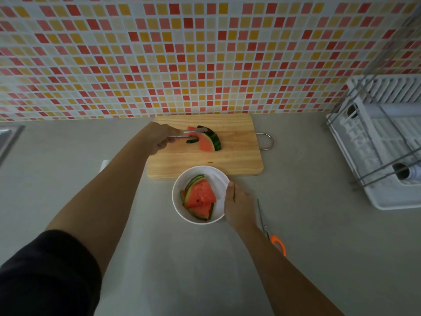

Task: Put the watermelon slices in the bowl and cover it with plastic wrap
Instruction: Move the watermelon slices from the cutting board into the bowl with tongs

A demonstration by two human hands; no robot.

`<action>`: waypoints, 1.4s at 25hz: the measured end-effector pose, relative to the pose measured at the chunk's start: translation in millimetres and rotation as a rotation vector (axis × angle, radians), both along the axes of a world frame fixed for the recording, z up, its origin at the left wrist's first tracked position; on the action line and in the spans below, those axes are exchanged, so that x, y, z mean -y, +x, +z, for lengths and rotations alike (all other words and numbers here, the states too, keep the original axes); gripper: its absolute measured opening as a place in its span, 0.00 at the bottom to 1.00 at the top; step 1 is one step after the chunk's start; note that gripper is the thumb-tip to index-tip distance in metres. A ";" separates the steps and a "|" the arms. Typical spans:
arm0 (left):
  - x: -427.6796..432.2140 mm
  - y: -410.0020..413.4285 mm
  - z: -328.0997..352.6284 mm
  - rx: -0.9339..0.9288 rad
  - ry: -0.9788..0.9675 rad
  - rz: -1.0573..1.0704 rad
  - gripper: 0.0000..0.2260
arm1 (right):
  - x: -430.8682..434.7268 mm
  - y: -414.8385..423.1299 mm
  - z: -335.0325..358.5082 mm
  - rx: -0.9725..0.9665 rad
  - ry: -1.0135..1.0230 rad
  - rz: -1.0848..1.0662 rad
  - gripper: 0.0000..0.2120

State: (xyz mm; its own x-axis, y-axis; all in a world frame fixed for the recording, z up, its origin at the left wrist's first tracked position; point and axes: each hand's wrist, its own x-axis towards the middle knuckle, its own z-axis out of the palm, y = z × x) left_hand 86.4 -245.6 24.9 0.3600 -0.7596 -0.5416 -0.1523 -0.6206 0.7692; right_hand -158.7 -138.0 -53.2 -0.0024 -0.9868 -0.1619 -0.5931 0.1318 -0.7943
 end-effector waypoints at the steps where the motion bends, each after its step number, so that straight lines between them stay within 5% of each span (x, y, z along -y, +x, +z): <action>1: -5.3 4.6 -4.8 -0.061 0.015 0.040 0.08 | -0.5 -0.2 0.5 0.003 0.004 0.001 0.18; 14: -38.8 -7.3 -33.1 -0.093 -0.152 -0.009 0.07 | 0.4 -0.2 2.7 -0.026 -0.002 -0.001 0.15; 19: -49.7 -21.1 -58.1 -0.152 -0.241 0.143 0.14 | 1.1 -0.2 2.4 -0.007 0.004 0.005 0.15; 25: -79.5 1.4 -20.5 -0.260 -0.316 -0.016 0.06 | 1.3 0.4 1.6 0.014 0.026 -0.016 0.17; 29: -112.4 16.6 11.1 -0.025 -0.140 -0.401 0.05 | 1.0 -0.4 -1.6 0.067 0.079 -0.032 0.22; 35: -85.7 -27.7 40.5 0.274 0.006 -0.653 0.12 | -1.1 2.0 -3.6 0.123 0.115 -0.097 0.22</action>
State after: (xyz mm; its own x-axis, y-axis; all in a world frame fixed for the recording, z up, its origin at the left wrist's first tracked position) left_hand 58.7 -159.9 65.5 -0.0444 -0.8638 -0.5019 -0.6826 -0.3406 0.6466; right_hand -156.7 -136.9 -56.8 -0.0699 -0.9579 -0.2784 -0.4723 0.2776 -0.8366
